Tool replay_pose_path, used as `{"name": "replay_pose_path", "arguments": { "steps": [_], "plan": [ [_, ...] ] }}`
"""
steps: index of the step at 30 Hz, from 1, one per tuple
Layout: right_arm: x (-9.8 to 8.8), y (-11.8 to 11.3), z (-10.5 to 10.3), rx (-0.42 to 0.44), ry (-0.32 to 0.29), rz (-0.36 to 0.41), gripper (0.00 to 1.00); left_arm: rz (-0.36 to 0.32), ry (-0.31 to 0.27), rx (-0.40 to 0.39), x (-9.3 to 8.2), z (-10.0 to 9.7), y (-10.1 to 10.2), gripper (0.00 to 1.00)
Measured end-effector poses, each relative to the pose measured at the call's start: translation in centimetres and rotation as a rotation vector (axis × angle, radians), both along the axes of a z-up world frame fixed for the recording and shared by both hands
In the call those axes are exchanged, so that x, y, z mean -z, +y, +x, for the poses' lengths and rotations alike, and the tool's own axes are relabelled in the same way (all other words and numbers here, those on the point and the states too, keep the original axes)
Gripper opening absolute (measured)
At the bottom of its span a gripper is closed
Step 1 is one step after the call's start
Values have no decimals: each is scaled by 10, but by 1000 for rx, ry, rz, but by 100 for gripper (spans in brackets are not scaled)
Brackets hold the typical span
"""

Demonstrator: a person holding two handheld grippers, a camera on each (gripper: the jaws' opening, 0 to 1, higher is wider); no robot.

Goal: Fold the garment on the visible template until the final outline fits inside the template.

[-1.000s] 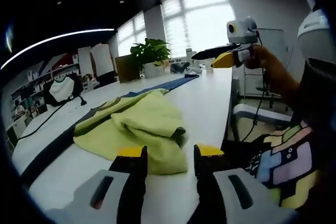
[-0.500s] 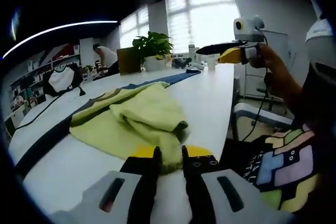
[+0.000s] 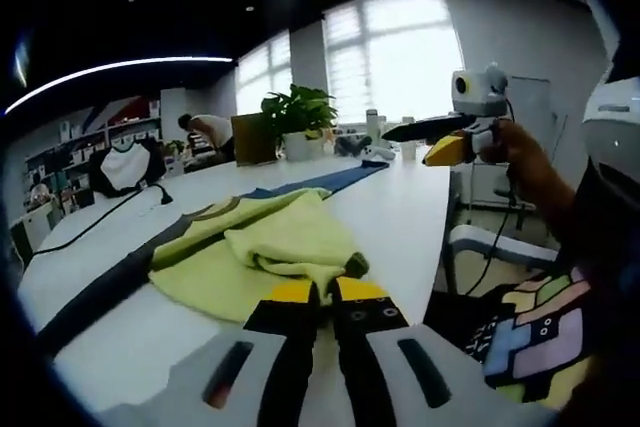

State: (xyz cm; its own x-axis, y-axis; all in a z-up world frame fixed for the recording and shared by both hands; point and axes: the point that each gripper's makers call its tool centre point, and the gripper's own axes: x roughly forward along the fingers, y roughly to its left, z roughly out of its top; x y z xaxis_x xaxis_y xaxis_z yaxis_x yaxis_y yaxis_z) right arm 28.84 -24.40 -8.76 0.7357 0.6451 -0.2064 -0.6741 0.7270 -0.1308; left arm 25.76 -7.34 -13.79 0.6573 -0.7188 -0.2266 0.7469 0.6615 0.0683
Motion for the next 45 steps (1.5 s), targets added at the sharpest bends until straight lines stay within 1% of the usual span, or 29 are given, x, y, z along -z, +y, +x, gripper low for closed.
{"name": "replay_pose_path", "arguments": {
  "steps": [5, 12, 15, 19, 26, 29, 31, 38, 41, 42, 44, 45],
  "plan": [
    [3, 9, -4, -38, 3, -2, 93, -10, -38, -6, -18, 4, 1, 6],
    [11, 24, -5, -68, 18, -24, 92, -23, -60, -26, -34, 14, 4, 6],
    [16, 34, -6, -87, 32, -30, 92, -43, -62, -44, -44, 20, 7, 6],
    [18, 47, -8, -115, 43, -24, 92, -52, -90, -55, -59, 27, 8, 6],
    [22, 59, -8, -128, 56, -29, 91, -47, -131, -57, -80, 37, 6, 6],
    [22, 62, -7, -123, 59, -31, 88, -45, -151, -61, -91, 41, 5, 6],
    [25, 67, -7, -120, 74, -46, 81, -50, -164, -68, -100, 45, 5, 6],
    [32, 90, -9, -133, 76, -62, 79, -68, -206, -81, -127, 53, 3, 6],
    [35, 97, -7, -120, 85, -57, 77, -74, -220, -80, -138, 57, 0, 6],
    [34, 97, -3, -81, 86, -27, 75, -75, -222, -81, -141, 58, 0, 6],
    [37, 96, 1, -47, 119, -3, 73, -92, -219, -90, -146, 62, 0, 6],
    [38, 92, 4, -5, 128, 4, 73, -103, -215, -89, -149, 64, -1, 6]
  ]
}}
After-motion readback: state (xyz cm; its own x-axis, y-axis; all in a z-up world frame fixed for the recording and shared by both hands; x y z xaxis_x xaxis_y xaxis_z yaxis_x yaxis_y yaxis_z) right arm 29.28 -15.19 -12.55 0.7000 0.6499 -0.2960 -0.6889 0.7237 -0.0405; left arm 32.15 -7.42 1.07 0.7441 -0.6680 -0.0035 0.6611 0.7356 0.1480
